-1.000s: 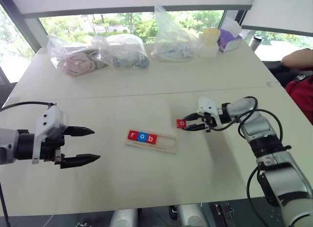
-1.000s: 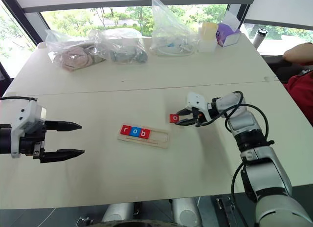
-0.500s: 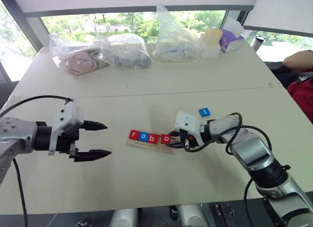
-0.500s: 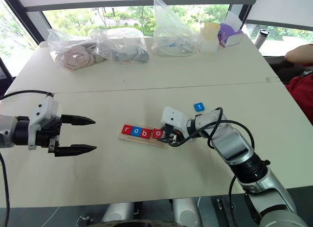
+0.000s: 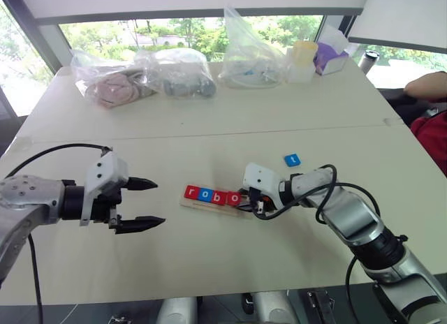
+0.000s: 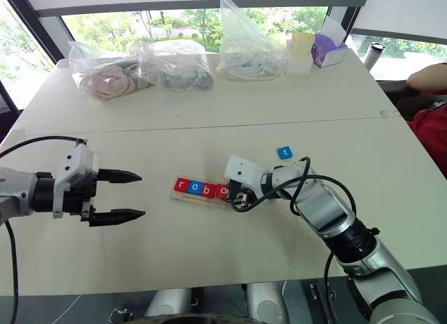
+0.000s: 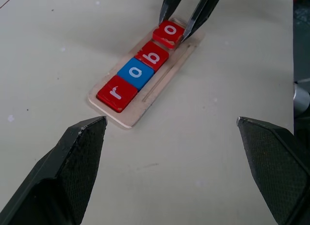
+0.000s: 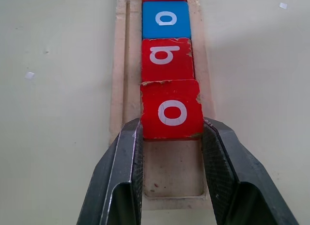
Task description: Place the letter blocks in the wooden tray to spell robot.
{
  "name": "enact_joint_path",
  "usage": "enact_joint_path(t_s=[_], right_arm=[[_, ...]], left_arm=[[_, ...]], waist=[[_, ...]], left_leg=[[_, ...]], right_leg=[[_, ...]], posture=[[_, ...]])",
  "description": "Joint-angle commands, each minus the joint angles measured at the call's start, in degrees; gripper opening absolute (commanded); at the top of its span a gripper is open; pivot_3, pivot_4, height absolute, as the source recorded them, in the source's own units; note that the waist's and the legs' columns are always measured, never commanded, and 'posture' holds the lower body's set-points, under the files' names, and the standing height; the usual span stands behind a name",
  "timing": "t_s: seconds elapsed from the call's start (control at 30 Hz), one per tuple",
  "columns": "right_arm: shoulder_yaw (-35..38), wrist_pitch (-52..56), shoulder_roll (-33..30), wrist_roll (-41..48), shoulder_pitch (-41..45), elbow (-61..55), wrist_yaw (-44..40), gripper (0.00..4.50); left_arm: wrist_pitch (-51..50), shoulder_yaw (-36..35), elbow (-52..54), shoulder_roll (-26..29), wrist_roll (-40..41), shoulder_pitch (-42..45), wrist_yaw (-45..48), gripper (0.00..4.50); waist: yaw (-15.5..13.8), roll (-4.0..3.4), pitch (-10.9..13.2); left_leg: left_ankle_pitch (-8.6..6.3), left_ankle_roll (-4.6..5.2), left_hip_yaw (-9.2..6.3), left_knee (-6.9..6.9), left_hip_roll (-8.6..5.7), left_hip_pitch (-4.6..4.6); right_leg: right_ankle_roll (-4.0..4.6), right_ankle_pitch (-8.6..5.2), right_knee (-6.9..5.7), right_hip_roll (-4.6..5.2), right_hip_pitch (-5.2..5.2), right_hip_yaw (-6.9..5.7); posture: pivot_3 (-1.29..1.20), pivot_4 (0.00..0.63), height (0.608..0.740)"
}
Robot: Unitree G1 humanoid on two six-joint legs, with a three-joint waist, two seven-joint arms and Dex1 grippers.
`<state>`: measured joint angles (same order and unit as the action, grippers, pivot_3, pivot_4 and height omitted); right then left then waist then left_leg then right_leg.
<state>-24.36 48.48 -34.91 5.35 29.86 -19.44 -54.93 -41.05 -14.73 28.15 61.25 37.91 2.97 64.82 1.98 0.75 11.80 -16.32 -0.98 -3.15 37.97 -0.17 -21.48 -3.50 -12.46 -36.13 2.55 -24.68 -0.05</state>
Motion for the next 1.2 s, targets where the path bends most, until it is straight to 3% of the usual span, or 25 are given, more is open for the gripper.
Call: enact_joint_path(t_s=[0.03,0.17,0.43,0.7,0.83,0.9,1.0,1.1,1.2], right_arm=[[-0.5,-1.4,-0.2,-0.2,1.2,-0.6,0.3,2.55],[-0.3,-1.1,0.5,-0.2,1.6,-0.1,1.6,4.44],[6.3,-0.1,3.4,3.9,3.9,0.4,4.1,4.44],[12.3,-5.3,-2.3,0.5,2.4,5.7,8.9,4.44],[15.2,-15.8,-6.8,-1.1,-1.5,12.3,8.6,4.44],[15.1,-27.6,-10.1,-3.4,-3.4,19.4,6.8,4.44],[18.5,-31.5,-8.8,0.2,-2.8,26.9,5.0,4.44],[18.0,-31.8,-8.4,-2.1,-0.4,32.3,6.2,4.44],[20.9,-16.1,-3.6,-1.4,2.3,31.1,14.8,4.44]], left_arm=[[0.4,-0.3,1.2,-0.1,0.2,0.6,-0.9,4.5],[0.4,-0.2,1.1,-0.1,0.4,0.8,-1.4,4.5],[1.1,0.7,0.4,-0.5,-0.3,1.3,-1.9,4.5],[0.7,1.1,0.9,-1.9,0.8,2.7,-3.0,4.5],[-0.3,2.4,1.2,-4.0,2.4,5.5,-4.1,4.5],[1.0,4.9,0.1,-5.9,0.6,7.7,-5.6,4.5],[3.1,8.4,-2.5,-8.1,-2.8,10.2,-6.9,4.5],[4.7,10.4,-4.3,-9.6,-4.9,11.9,-7.5,4.5],[5.2,10.7,-4.0,-10.3,-5.7,12.3,-8.5,4.5]], waist=[[0.0,0.0,0.0],[0.1,0.0,0.0],[0.2,0.0,0.0],[-0.1,0.0,0.0],[-1.0,0.01,0.0],[-1.2,0.01,0.0],[-1.1,0.02,0.0],[-0.5,0.02,0.0],[-0.5,0.04,0.0]], left_leg=[[0.0,0.0,0.0,0.0,0.0,0.0],[0.0,0.0,0.0,0.0,0.0,0.0],[0.0,0.0,-0.01,0.0,0.0,0.0],[0.0,0.0,0.02,0.0,-0.02,-0.03],[0.0,0.0,0.21,0.0,-0.06,-0.02],[0.0,0.0,0.21,0.0,-0.05,-0.03],[0.0,0.01,0.26,0.01,-0.08,0.05],[0.01,0.01,0.32,0.02,-0.05,0.1],[0.01,0.01,0.3,0.02,0.0,0.13]], right_leg=[[-0.01,-0.01,0.0,0.0,0.0,0.0],[0.0,0.0,0.0,0.0,0.0,0.0],[0.02,0.01,-0.01,-0.02,0.0,0.0],[0.02,0.02,0.03,0.04,0.01,0.0],[0.02,0.01,0.03,0.03,0.03,0.0],[0.02,0.01,0.04,0.0,0.03,0.0],[0.01,0.02,0.04,0.0,0.12,0.01],[0.01,0.04,0.01,-0.07,0.13,0.06],[0.04,0.07,-0.05,-0.11,0.12,0.08]], posture=[[0.0,0.15,0.74],[0.0,0.15,0.74],[0.0,0.15,0.74],[0.0,0.15,0.74],[0.0,0.15,0.74],[0.0,0.15,0.74],[0.0,0.15,0.74],[0.0,0.15,0.74],[0.0,0.15,0.74]])
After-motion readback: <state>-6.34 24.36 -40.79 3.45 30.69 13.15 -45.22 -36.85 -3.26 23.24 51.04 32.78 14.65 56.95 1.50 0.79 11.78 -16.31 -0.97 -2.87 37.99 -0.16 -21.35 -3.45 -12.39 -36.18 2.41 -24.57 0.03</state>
